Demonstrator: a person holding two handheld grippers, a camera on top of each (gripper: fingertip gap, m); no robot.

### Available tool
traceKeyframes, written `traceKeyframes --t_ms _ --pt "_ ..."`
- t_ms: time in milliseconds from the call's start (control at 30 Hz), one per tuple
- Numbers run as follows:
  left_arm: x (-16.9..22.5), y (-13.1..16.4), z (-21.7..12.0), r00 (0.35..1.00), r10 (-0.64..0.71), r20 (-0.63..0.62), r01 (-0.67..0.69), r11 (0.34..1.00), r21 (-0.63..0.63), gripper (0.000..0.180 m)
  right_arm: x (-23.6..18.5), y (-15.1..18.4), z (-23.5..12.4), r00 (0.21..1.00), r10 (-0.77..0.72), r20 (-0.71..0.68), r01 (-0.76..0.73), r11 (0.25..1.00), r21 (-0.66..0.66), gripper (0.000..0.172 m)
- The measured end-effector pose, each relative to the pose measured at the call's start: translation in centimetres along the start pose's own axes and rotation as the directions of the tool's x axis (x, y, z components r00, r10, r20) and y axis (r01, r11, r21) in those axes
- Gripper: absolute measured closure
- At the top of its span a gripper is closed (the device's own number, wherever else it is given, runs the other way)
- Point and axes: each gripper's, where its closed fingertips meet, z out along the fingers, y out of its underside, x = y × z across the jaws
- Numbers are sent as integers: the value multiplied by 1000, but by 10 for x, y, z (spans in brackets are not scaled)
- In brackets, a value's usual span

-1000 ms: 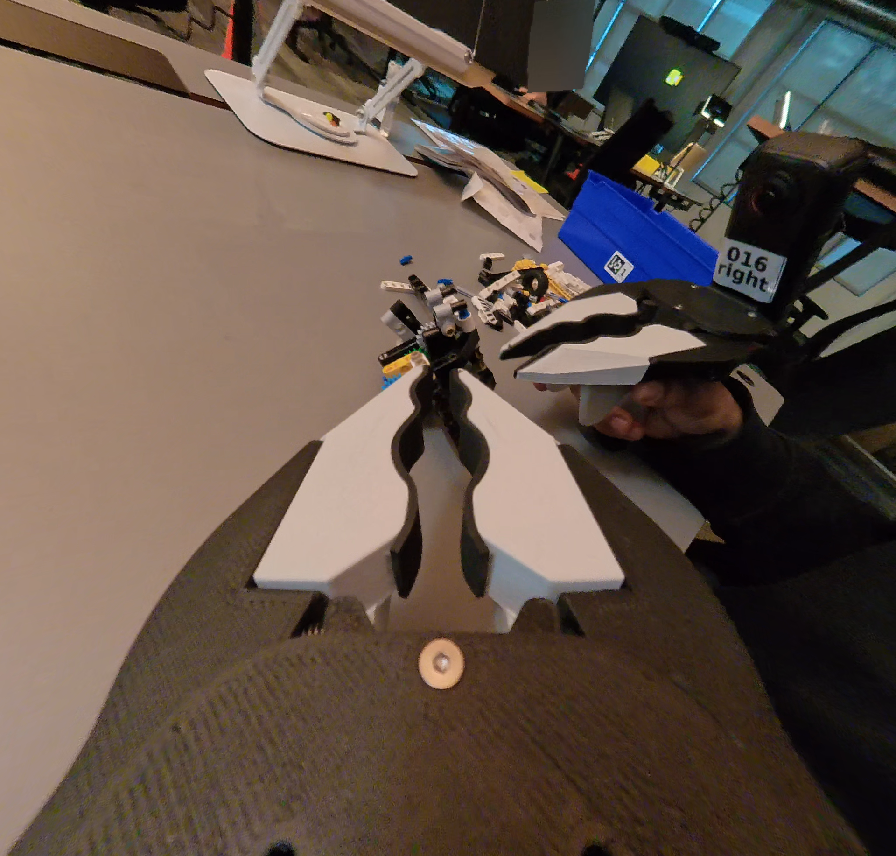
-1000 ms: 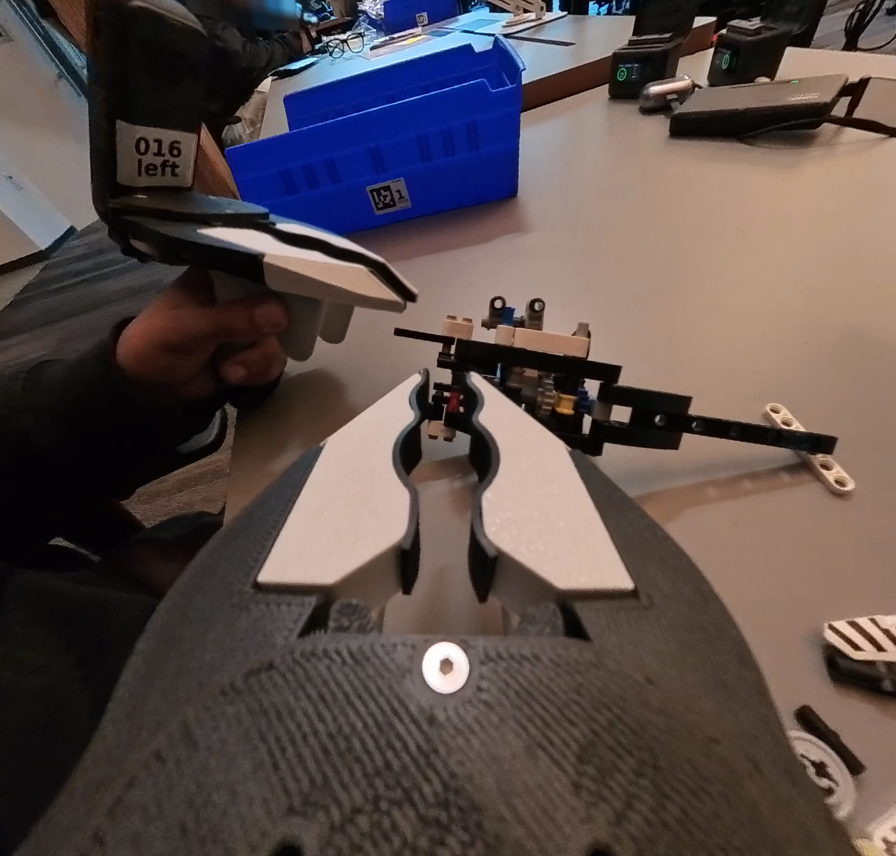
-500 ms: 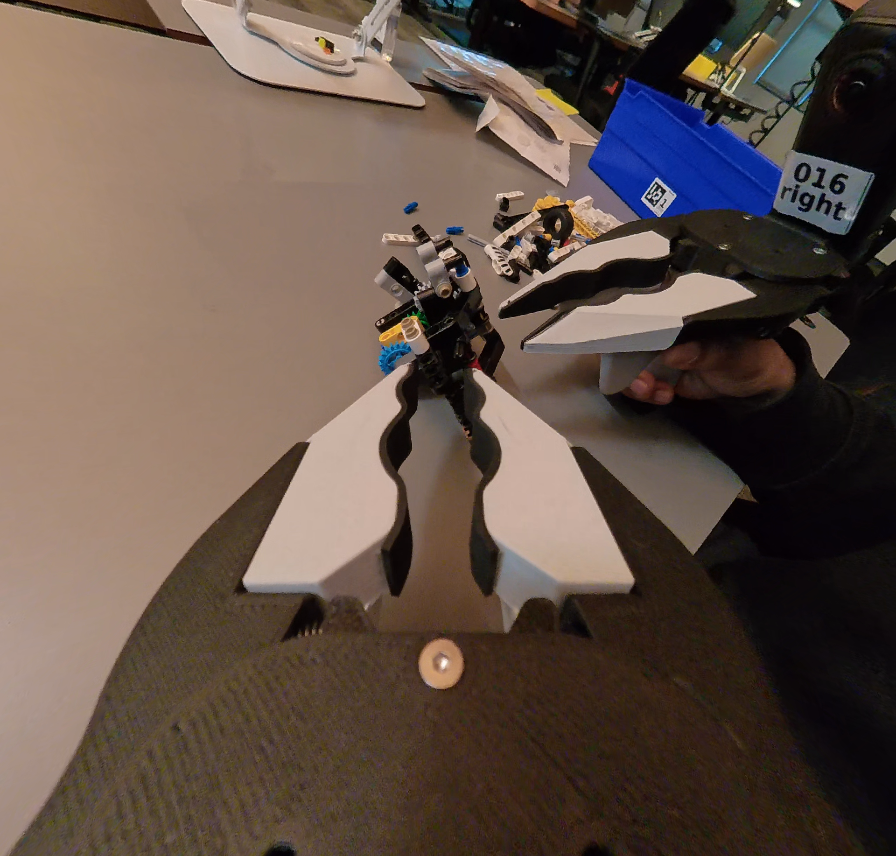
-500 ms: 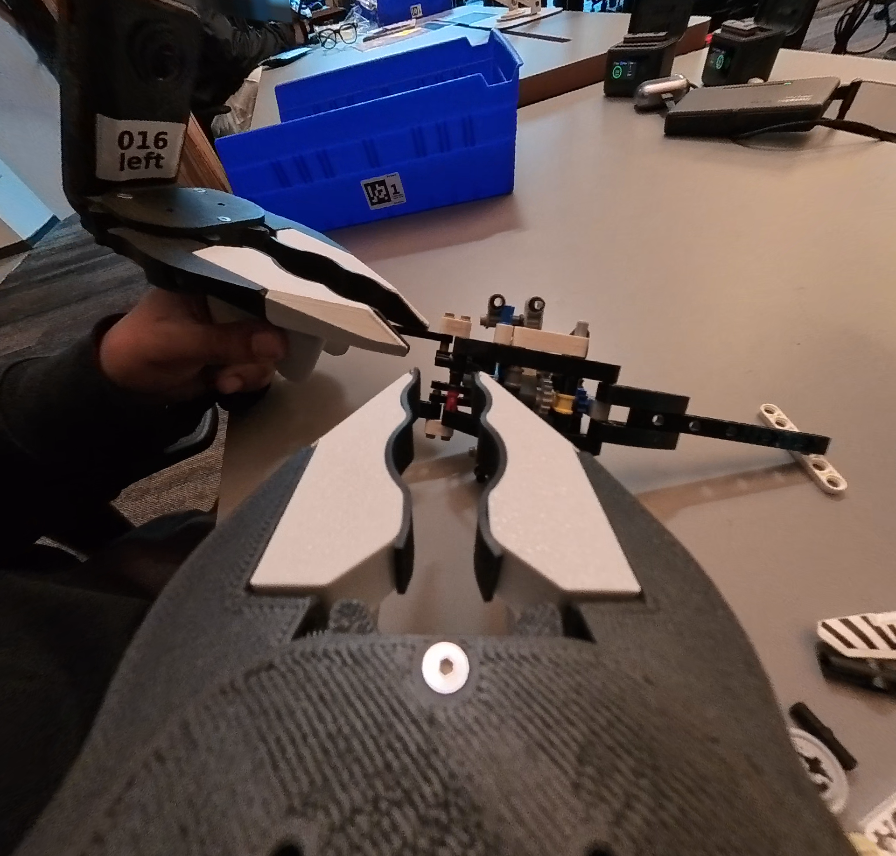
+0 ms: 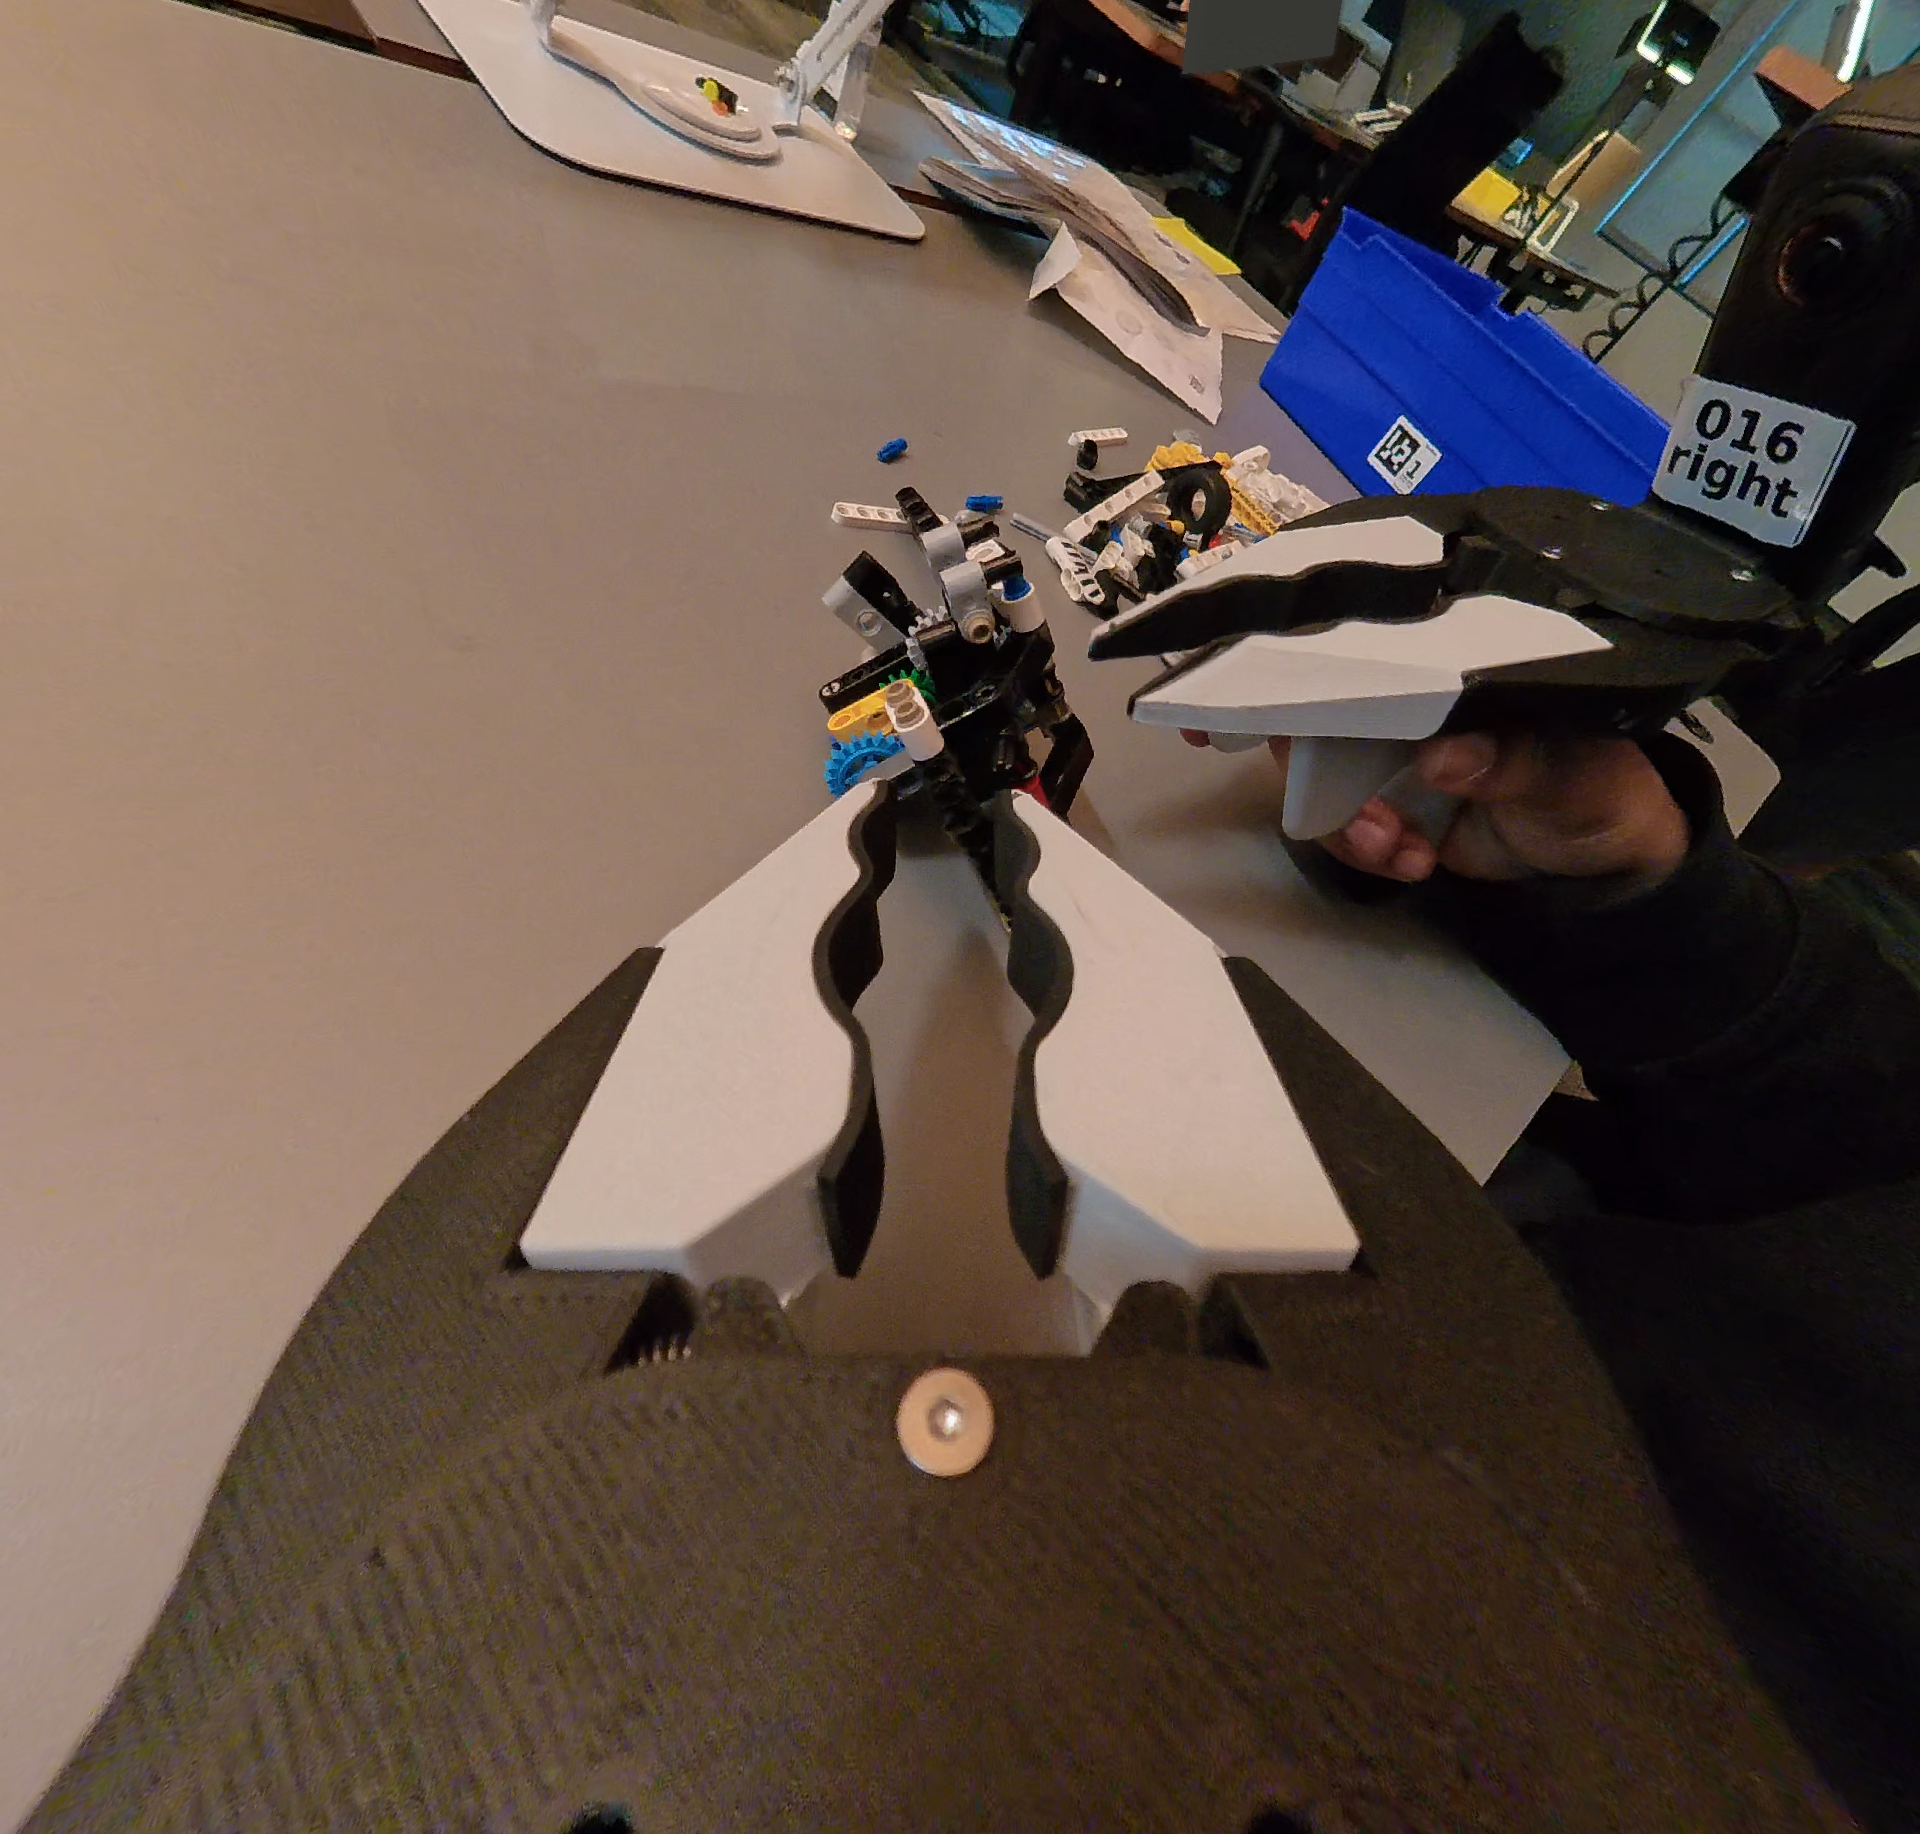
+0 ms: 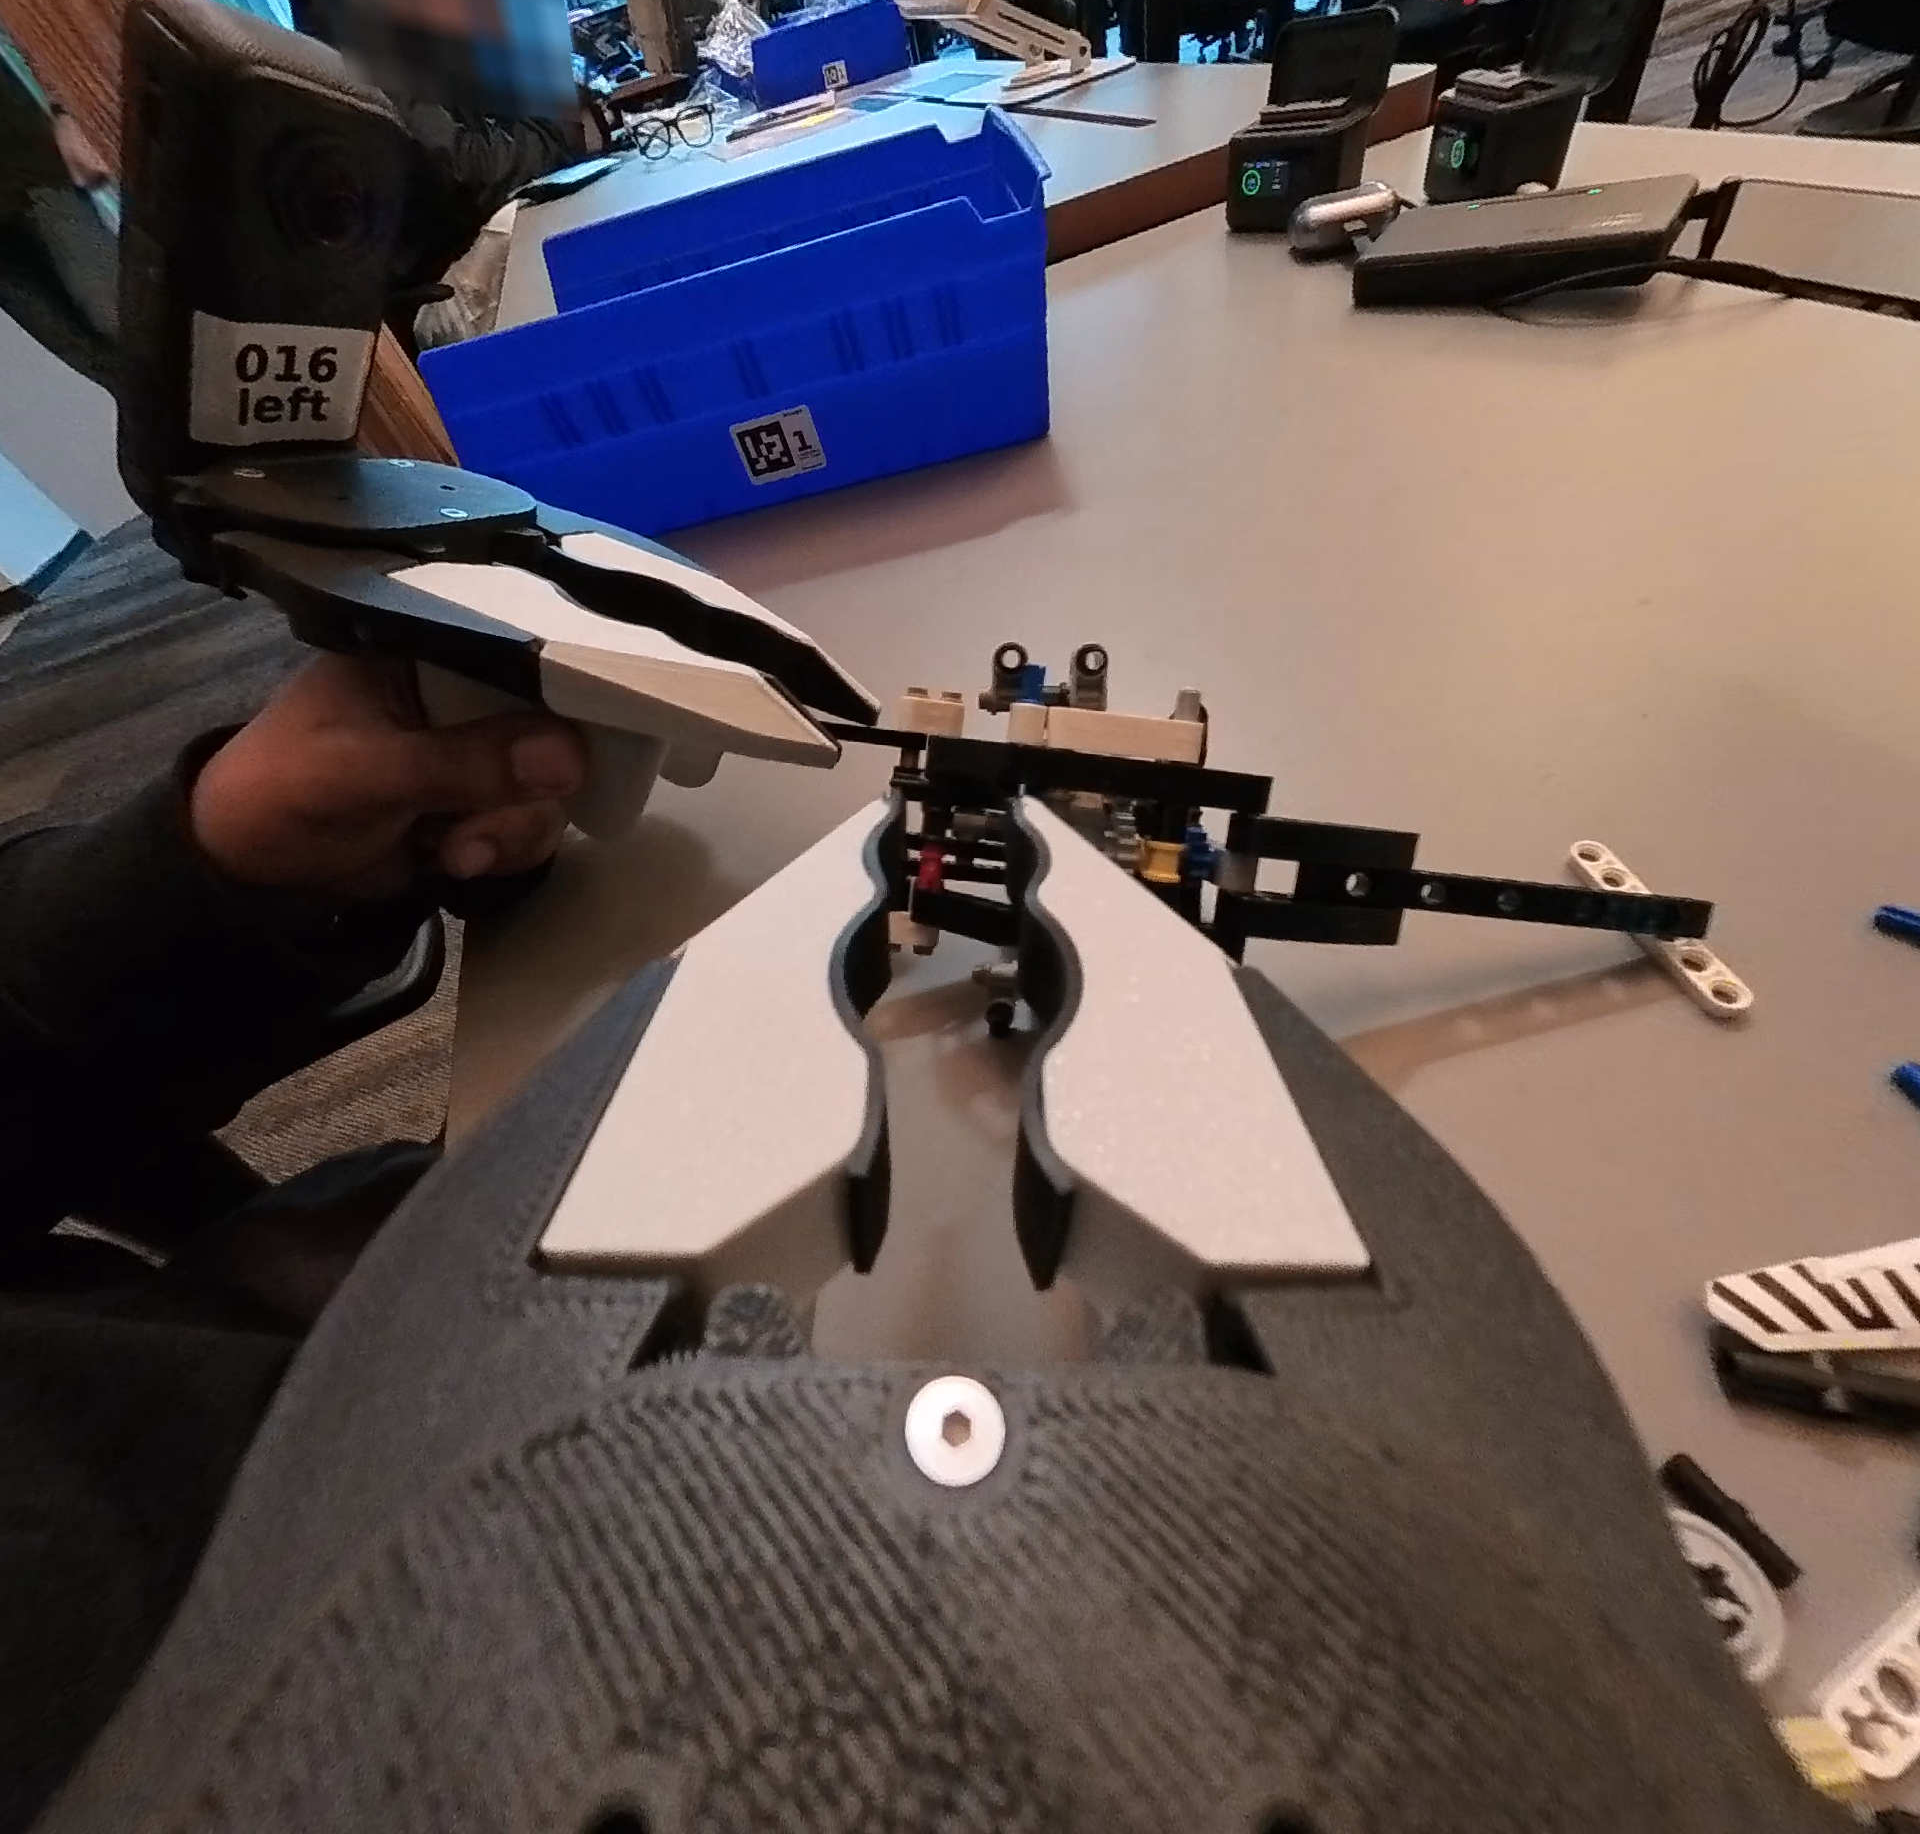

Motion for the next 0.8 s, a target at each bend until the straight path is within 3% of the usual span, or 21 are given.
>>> traceKeyframes --t_ms 800 --pt "-1 1 1 1000 -12 -5 12 1000 -7 165 1 0 0 1000 5 -6 -5 1000 -3 156"
